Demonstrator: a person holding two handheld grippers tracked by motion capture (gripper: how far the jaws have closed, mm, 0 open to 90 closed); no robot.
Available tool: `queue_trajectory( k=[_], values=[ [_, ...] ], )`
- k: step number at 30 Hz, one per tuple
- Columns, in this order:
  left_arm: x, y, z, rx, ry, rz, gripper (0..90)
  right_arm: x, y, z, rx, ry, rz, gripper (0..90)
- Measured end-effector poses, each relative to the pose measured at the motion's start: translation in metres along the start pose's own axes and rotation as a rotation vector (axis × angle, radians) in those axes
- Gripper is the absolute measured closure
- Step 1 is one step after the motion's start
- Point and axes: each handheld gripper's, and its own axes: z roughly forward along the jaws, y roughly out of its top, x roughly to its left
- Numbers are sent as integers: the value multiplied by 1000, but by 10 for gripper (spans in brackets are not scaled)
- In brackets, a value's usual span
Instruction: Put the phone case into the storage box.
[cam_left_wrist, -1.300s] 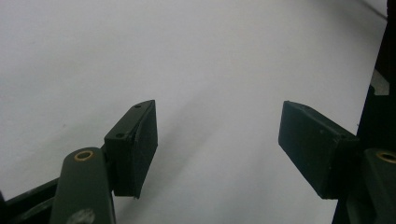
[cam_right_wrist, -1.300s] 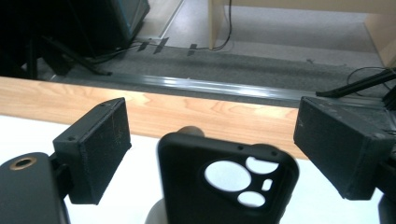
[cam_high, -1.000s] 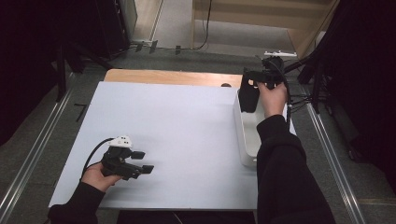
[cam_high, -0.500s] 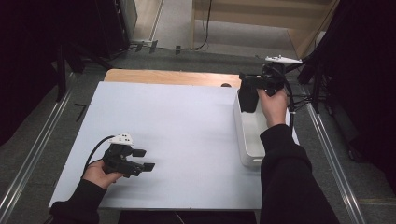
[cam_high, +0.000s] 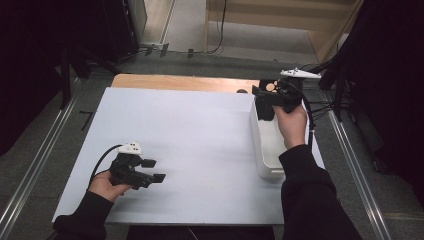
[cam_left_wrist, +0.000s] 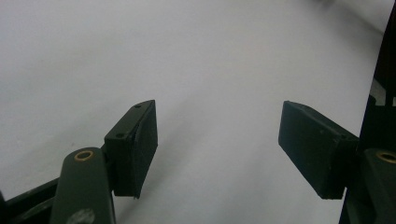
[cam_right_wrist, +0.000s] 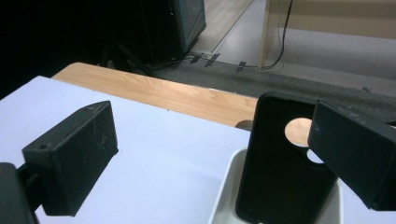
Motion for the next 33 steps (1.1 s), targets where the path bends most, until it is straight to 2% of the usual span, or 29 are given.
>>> queue_trajectory(
  k=[2, 6, 12, 15, 18, 26, 29, 33],
  values=[
    [0, 0, 0, 0, -1, 0, 287, 2, -2, -4, 1, -4, -9, 3],
    [0, 0, 0, 1, -1, 0, 287, 4, -6, -13, -5, 16, 1, 3],
    [0, 0, 0, 0, -1, 1, 287, 11, -15, -19, 11, 34, -13, 3],
    [0, 0, 0, 0, 0, 1, 287, 16, -21, -23, 16, 27, -28, 3],
    [0, 0, 0, 2, -1, 2, 287, 20, -25, -28, 16, 52, -18, 3],
    [0, 0, 0, 4, -4, 3, 287, 30, -38, -34, 36, 81, -35, 5],
    [0, 0, 0, 4, -6, 0, 287, 34, -42, -36, 59, 97, -49, 112],
    [-1, 0, 0, 7, -8, 7, 287, 37, -46, -39, 55, 130, -41, 113]
  ],
)
